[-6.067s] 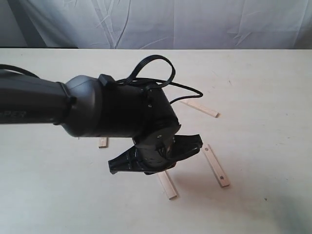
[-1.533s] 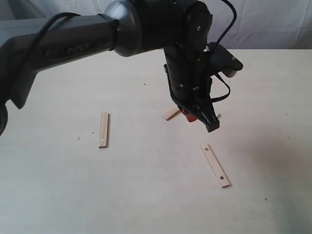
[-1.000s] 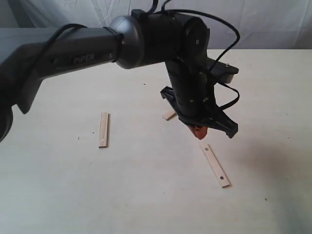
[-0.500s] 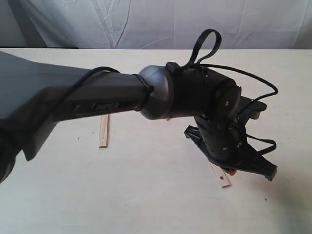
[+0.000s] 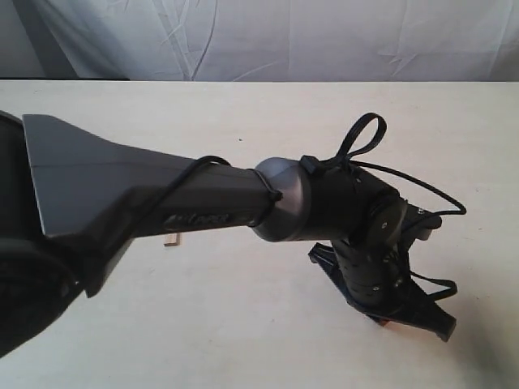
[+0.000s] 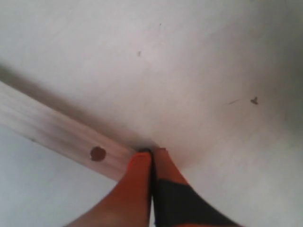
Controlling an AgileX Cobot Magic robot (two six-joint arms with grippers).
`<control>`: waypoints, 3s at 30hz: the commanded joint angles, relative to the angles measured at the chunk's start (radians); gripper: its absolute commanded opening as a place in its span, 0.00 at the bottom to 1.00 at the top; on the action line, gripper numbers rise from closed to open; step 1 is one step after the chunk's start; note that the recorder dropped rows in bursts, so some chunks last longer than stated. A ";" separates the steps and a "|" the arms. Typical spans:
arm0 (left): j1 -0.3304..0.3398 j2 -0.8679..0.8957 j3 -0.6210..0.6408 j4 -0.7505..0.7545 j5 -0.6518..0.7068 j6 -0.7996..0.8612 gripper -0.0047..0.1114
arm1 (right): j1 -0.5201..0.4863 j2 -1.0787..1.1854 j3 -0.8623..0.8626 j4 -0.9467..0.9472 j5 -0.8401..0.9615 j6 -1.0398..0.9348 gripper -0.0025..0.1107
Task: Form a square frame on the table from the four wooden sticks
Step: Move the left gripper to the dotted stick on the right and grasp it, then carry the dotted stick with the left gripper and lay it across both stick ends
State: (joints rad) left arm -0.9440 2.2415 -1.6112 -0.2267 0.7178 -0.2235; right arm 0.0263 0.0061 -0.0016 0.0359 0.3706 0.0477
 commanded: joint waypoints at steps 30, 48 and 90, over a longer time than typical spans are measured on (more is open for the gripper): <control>0.064 -0.117 0.004 0.414 0.015 -0.393 0.11 | -0.006 -0.006 0.002 -0.001 -0.014 -0.002 0.03; 0.068 0.006 0.004 0.485 0.007 -0.442 0.07 | -0.006 -0.006 0.002 0.001 -0.014 -0.002 0.03; 0.218 0.109 -0.279 0.312 0.025 0.127 0.04 | -0.006 -0.006 0.002 0.001 -0.014 -0.002 0.03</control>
State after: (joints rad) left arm -0.7246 2.3495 -1.8870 0.0924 0.7509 -0.0953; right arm 0.0263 0.0061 -0.0016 0.0359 0.3706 0.0477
